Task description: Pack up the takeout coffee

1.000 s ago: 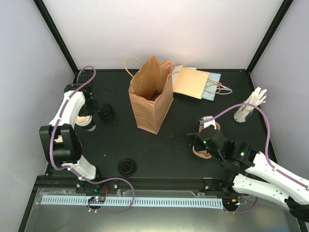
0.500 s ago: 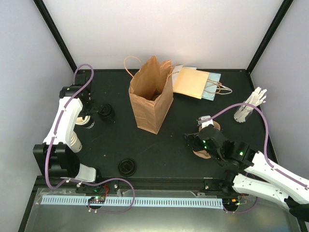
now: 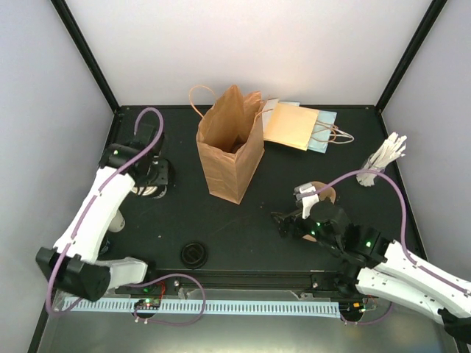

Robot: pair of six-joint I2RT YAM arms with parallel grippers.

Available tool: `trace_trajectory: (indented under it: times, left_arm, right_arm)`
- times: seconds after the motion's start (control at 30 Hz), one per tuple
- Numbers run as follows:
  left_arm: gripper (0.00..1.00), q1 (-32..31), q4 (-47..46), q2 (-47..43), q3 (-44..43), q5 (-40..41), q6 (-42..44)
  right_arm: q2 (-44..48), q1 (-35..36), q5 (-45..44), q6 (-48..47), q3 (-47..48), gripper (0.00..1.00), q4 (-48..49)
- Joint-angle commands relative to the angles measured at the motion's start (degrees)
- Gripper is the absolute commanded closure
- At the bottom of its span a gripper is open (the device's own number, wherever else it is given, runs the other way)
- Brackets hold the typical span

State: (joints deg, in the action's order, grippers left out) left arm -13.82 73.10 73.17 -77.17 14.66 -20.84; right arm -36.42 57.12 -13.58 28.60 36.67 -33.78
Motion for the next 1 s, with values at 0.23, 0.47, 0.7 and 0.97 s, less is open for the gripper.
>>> trace_trajectory:
  times: [0.23, 0.47, 0.7, 0.97]
  left_arm:
    - [0.99, -10.7, -0.2, -17.6, 7.7, -28.5, -3.1]
    - [0.99, -14.2, -5.5, -20.6, 8.2, -42.5, -1.1]
    - [0.99, -22.0, -9.0, -17.7, 7.2, -44.4, -1.5]
    - [0.98, -28.4, -12.3, -14.8, 5.8, -44.2, -1.3]
  right_arm:
    - [8.4, -0.2, 7.3, -16.8, -5.5, 0.01, 18.0]
    - [-0.3, -0.2, 21.3, -26.7, -1.7, 0.01, 17.5]
    - [-6.7, 1.6, 26.1, -34.7, 0.4, 0.00, 20.7]
    - [-11.5, 6.1, 19.7, -41.0, -0.6, 0.00, 22.7]
